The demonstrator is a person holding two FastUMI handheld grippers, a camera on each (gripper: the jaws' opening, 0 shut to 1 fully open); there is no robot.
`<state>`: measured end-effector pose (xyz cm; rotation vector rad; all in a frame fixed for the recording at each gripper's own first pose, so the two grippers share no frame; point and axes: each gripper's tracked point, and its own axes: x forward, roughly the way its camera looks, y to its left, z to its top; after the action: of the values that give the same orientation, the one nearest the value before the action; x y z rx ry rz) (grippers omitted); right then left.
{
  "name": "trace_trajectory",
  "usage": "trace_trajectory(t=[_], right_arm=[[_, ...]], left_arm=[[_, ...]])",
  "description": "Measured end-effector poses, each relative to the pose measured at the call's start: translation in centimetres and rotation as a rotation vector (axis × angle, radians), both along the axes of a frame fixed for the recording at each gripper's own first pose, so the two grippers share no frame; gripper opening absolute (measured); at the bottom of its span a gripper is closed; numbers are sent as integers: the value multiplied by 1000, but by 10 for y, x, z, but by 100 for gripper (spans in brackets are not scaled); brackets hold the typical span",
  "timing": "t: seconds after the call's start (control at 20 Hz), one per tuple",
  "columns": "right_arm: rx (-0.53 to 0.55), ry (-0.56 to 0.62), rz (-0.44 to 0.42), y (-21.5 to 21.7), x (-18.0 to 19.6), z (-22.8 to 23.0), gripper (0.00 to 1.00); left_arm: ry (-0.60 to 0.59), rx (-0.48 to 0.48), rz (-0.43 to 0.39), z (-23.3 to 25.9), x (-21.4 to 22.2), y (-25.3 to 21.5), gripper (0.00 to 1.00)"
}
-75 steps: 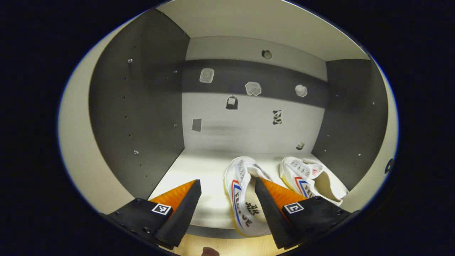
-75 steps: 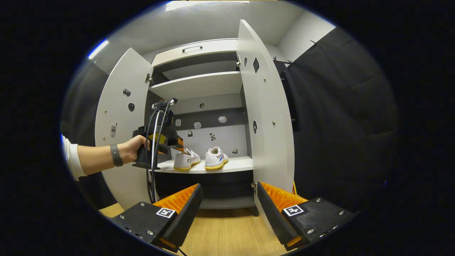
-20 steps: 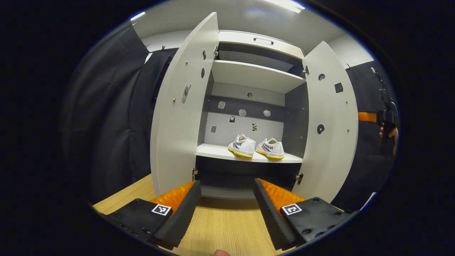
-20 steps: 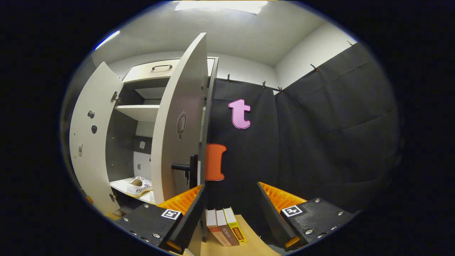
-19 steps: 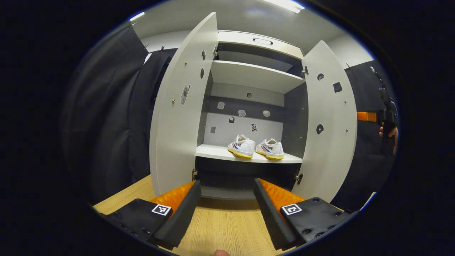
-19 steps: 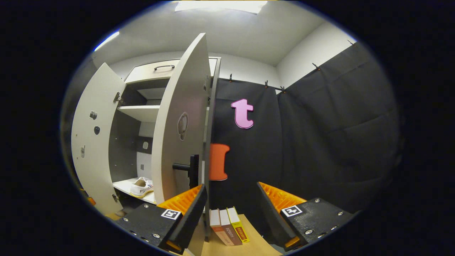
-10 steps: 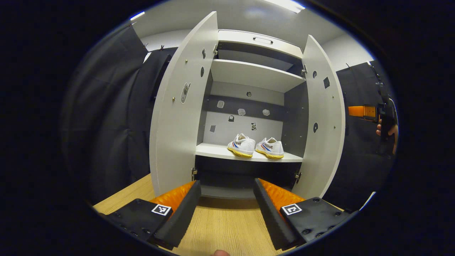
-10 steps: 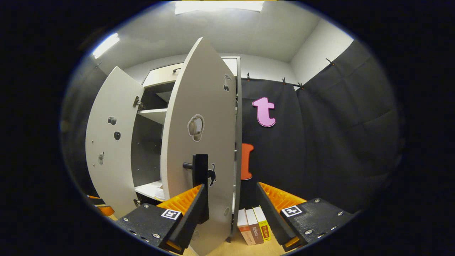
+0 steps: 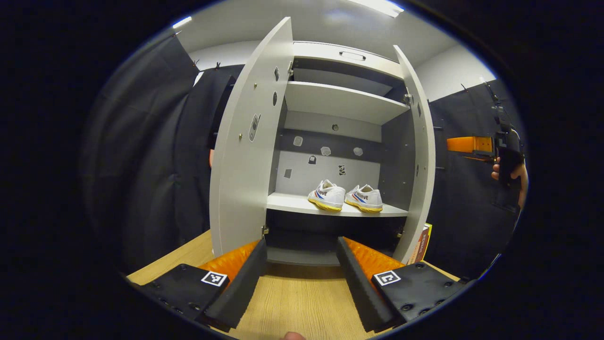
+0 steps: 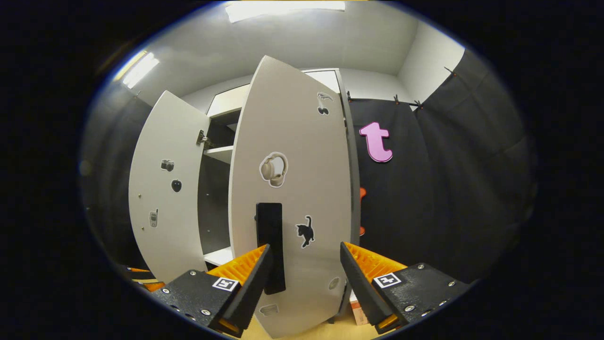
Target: Grab one shoe with the right hand and put it into the shoe cabinet, grab the other shoe with the left hand and put it into the shoe cabinet; then close the right door with the right hand and the left door with the left hand.
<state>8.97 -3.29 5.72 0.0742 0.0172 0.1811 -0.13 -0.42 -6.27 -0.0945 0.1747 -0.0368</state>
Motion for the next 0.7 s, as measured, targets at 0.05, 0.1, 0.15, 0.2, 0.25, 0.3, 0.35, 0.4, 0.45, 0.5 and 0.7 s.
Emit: trace_trajectory(t=[0.05, 0.1, 0.15, 0.2, 0.25, 0.3, 0.35, 0.4, 0.45, 0.5, 0.7], right_arm=[[6, 1, 9, 5, 5, -3, 96], [8, 1, 15, 11, 10, -6, 90], [10, 0, 20, 17, 17, -8, 91], [14, 3, 30, 25, 23, -10, 91], [22, 7, 41, 33, 29, -11, 91], [34, 12, 50, 39, 34, -12, 90], [44, 11, 60, 44, 39, -11, 91], [47, 11, 61, 48, 43, -12, 91], [47, 8, 61, 50, 46, -14, 91], [43, 5, 54, 50, 52, -13, 91], [43, 8, 61, 60, 66, -17, 91]], left_arm=[[-2, -3, 1, 1, 0, 0, 97], [-5, -6, 5, 2, 0, 1, 97], [-7, -8, 7, 2, 1, 1, 97], [-8, -10, 9, 2, 0, 2, 97], [-8, -9, 12, 3, 0, 3, 97], [-6, -8, 16, 2, -1, 4, 97], [-4, -7, 19, 1, -1, 5, 97], [-3, -8, 23, 1, -1, 6, 97], [-4, -8, 27, 1, -1, 8, 97], [-5, -8, 31, 2, -2, 9, 97], [-10, -2, 37, 3, -1, 13, 97]])
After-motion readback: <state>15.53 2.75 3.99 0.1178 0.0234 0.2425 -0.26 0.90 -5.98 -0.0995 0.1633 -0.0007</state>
